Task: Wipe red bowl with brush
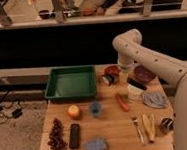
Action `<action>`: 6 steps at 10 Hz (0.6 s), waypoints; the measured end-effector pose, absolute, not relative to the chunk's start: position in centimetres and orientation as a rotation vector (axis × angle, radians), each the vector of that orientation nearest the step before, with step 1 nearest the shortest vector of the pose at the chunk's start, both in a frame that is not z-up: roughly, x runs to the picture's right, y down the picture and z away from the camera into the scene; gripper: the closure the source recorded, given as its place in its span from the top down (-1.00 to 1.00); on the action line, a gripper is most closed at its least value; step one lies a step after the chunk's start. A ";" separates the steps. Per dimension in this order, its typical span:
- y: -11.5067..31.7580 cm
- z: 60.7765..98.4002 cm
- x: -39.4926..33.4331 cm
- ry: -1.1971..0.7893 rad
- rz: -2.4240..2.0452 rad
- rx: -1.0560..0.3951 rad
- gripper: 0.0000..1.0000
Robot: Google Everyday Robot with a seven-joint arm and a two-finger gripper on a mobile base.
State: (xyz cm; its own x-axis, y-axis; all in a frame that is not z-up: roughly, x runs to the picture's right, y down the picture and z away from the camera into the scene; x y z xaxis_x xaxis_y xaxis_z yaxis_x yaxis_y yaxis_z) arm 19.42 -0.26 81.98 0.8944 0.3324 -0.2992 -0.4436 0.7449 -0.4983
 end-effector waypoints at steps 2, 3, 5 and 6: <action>-1.4 82.6 20.2 0.210 0.437 -0.570 -1.00; -1.9 83.1 20.3 0.212 0.440 -0.564 -1.00; -2.8 84.5 20.9 0.230 0.444 -0.546 -1.00; -3.2 85.4 21.1 0.242 0.441 -0.538 -1.00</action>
